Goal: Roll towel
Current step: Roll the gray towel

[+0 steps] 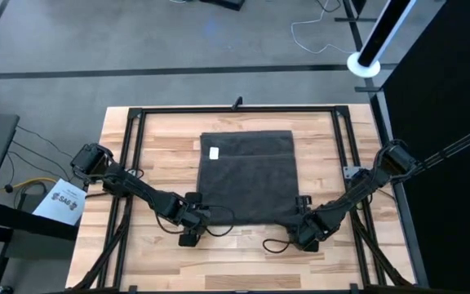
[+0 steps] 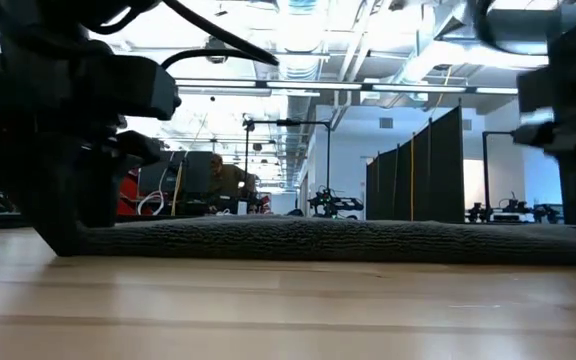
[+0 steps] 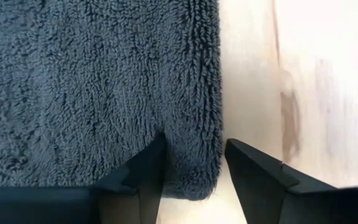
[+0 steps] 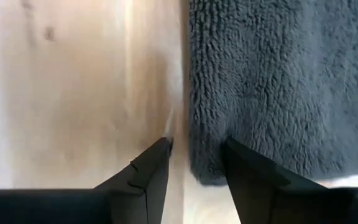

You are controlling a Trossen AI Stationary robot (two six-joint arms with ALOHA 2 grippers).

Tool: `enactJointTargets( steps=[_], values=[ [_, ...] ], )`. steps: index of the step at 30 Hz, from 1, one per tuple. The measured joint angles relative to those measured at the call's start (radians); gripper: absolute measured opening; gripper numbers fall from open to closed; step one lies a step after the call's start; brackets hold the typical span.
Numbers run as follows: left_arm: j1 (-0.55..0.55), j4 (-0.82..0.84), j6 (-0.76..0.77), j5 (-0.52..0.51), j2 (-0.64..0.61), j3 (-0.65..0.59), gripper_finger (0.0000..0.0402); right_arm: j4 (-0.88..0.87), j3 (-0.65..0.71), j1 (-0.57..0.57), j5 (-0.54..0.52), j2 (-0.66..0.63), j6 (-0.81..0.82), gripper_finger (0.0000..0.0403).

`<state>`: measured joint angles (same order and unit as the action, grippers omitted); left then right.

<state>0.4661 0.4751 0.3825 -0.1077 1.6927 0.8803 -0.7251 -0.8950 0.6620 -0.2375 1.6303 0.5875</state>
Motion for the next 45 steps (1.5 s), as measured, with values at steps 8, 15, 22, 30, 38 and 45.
enactJointTargets(
  steps=[8,15,22,30,38,45],
  values=[
    [0.004,-0.009,0.072,0.001,-0.001,-0.001,0.015,0.038,-0.003,0.013,-0.001,-0.078,0.025,0.0154],
    [0.019,-0.054,0.123,0.0,0.0,-0.002,0.0149,0.099,-0.002,-0.016,-0.002,-0.056,0.008,0.0181],
    [0.041,-0.092,0.178,0.003,0.001,-0.003,0.0149,0.157,-0.002,-0.056,-0.051,-0.057,-0.036,0.0208],
    [0.056,-0.094,0.278,-0.003,0.001,-0.002,0.0149,0.3,0.054,-0.052,-0.155,-0.057,-0.17,0.0214],
    [0.059,-0.093,0.294,-0.001,0.0,-0.002,0.0149,0.384,0.152,-0.057,-0.156,-0.057,-0.162,0.0215],
    [0.059,-0.093,0.337,-0.002,0.0,-0.002,0.0149,0.423,0.193,-0.057,-0.151,-0.057,-0.159,0.0215]
  ],
)
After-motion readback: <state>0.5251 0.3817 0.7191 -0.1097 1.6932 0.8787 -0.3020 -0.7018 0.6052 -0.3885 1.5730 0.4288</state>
